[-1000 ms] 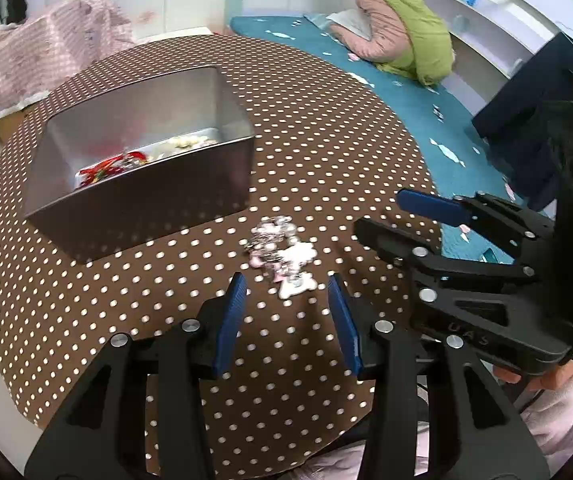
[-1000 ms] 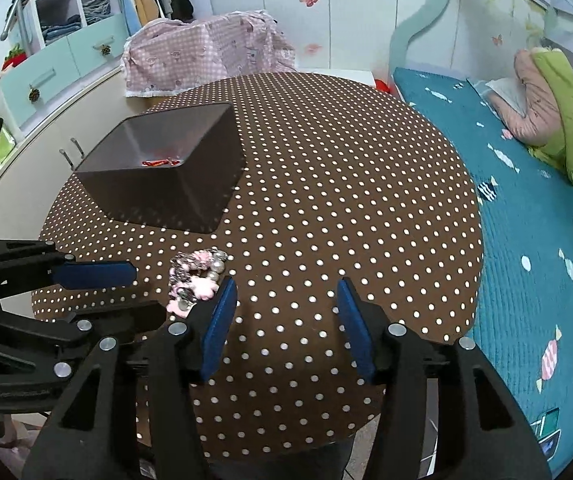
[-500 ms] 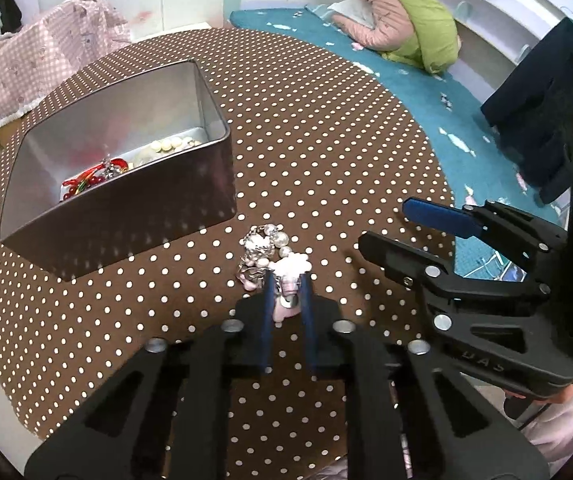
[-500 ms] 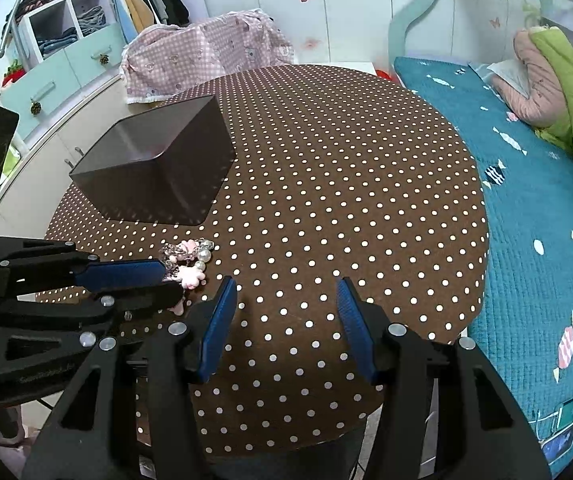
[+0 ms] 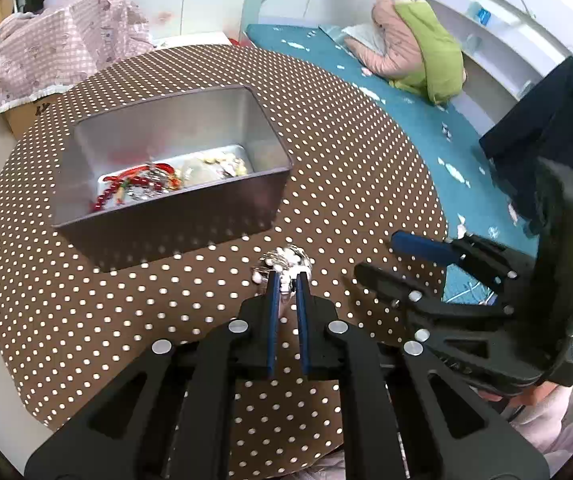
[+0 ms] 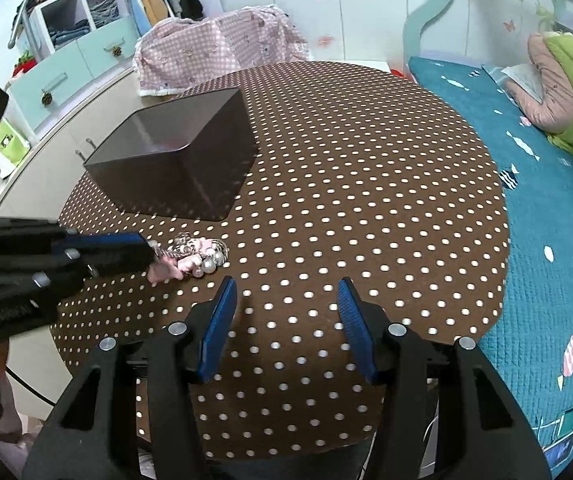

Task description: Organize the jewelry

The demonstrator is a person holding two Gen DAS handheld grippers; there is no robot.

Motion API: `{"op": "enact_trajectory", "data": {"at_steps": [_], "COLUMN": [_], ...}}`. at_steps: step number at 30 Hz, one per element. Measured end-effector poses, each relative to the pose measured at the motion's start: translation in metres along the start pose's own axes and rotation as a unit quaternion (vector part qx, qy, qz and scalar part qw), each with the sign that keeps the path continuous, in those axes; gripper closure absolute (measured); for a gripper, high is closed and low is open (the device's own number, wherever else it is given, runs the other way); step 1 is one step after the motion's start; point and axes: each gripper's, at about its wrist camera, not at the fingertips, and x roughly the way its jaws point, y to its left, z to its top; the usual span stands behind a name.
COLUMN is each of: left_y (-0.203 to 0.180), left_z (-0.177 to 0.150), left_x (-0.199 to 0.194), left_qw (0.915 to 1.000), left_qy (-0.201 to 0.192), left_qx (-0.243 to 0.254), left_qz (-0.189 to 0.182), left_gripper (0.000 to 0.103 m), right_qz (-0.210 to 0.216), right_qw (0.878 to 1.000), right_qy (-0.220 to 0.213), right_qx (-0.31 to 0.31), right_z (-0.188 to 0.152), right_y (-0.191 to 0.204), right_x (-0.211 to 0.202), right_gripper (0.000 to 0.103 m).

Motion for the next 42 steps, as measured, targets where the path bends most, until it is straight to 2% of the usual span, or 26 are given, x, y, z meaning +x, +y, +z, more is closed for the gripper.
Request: {"op": "enact_trajectory", "data": {"at_steps": [7, 13, 14, 17, 23, 27, 31, 32, 33, 35, 38, 40, 41, 42], "left_y": [0.018, 0.034, 0.037, 0.038, 0.027, 0.016, 0.019, 0.019, 0.02, 0.025, 0.032, 0.033, 0.033, 0.032], "left_z": [-0.002, -0.015, -0.019, -0.025, -0.024, -0.019, -0.016, -0.015, -0.017, -0.018, -0.019, -0.018, -0.017, -0.016], "left_x": [-0.02, -0.016, -0.012, -0.004, 0.014, 0.021, 0.02, 0.02, 0.018, 0.016, 0.016, 0.014, 0.013, 0.013], "left_qw": [0.9997, 0.9993, 0.9994, 0.9995, 0.9996, 0.999, 0.9992, 0.9992, 0.9993, 0.9994, 0.9994, 0.9997, 0.9998, 0.9999], "left_qy": [-0.019, -0.005, 0.003, 0.015, 0.026, 0.027, 0.022, 0.019, 0.019, 0.018, 0.021, 0.016, 0.014, 0.013], "left_qx": [-0.017, -0.035, -0.036, -0.027, -0.009, 0.019, 0.018, 0.019, 0.018, 0.014, 0.005, 0.003, 0.004, 0.007], "left_qz": [0.001, 0.008, 0.0, -0.001, 0.005, 0.03, 0.028, 0.028, 0.026, 0.026, 0.028, 0.018, 0.012, 0.004], "left_gripper": [0.095, 0.094, 0.092, 0.073, 0.07, 0.075, 0.077, 0.094, 0.102, 0.102, 0.102, 0.101, 0.096, 0.081], "right_qz": [0.015, 0.02, 0.021, 0.021, -0.003, -0.008, -0.01, -0.007, -0.004, 0.003, 0.008, 0.012, 0.011, 0.009], "right_qw": [0.999, 0.998, 0.998, 0.998, 0.998, 0.999, 0.999, 0.999, 0.999, 0.999, 0.998, 0.998, 0.998, 0.998], "right_qy": [0.007, 0.019, 0.02, 0.02, 0.027, 0.023, 0.021, 0.022, 0.022, 0.023, 0.024, 0.026, 0.029, 0.031], "right_qx": [-0.033, -0.057, -0.059, -0.062, -0.049, -0.041, -0.04, -0.042, -0.044, -0.049, -0.057, -0.06, -0.061, -0.062], "right_z": [0.005, 0.007, 0.007, 0.009, 0.009, 0.008, 0.009, 0.009, 0.009, 0.01, 0.011, 0.012, 0.013, 0.013], "right_y": [0.029, 0.052, 0.055, 0.058, 0.047, 0.039, 0.037, 0.039, 0.04, 0.046, 0.053, 0.056, 0.057, 0.058], "right_x": [0.006, 0.017, 0.018, 0.019, 0.021, 0.016, 0.015, 0.016, 0.017, 0.018, 0.021, 0.023, 0.026, 0.027], "right_gripper": [0.053, 0.053, 0.053, 0.053, 0.054, 0.054, 0.054, 0.054, 0.055, 0.058, 0.07, 0.075, 0.075, 0.075]}}
